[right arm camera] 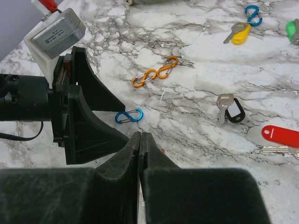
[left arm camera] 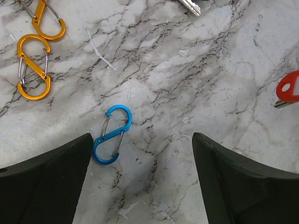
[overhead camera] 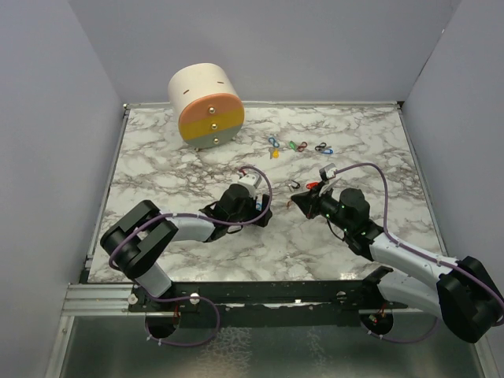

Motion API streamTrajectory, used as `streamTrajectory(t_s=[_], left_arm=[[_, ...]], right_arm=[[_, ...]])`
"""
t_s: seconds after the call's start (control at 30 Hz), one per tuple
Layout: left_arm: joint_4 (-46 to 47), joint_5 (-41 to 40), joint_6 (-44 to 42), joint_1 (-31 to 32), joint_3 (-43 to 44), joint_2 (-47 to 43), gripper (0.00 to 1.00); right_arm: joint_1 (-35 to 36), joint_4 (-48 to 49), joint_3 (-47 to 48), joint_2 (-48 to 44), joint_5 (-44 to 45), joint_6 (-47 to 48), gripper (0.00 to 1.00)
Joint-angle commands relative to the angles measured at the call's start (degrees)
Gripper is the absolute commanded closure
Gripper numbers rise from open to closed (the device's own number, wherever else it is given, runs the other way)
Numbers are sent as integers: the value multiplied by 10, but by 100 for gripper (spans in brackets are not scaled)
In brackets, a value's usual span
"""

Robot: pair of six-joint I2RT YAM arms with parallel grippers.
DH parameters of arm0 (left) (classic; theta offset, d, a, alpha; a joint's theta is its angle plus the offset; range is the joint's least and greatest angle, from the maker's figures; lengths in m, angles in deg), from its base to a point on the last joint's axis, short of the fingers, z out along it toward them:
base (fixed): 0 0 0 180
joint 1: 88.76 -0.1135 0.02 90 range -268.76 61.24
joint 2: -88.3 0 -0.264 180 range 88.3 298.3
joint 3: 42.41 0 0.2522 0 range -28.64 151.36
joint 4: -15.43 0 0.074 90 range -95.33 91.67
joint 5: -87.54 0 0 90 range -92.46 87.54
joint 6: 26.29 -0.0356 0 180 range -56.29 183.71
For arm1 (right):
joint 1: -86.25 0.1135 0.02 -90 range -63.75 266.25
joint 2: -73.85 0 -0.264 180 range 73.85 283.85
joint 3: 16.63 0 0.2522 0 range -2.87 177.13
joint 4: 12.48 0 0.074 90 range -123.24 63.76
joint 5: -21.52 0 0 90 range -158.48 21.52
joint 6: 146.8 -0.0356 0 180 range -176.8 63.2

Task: Put the keys on the keyring

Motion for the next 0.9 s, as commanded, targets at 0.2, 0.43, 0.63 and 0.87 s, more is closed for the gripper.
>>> streamTrajectory(t_s=[0.2,0.43,0.63,0.87], left_arm=[[-24,-9,7,13,-23,-19,11],[-24,-64,2,13,-27,-12,18],[-24,-90,-10,14,-21,2,27],[-24,-129,-23,26,-19,24,33]], right_arm=[[3,-8,-1,-10,17,7,99],[3,-8,-2,-11,17,7,99],[3,-7,-2,-12,17,6,99],[3,-3,-2,-8,17,7,99]])
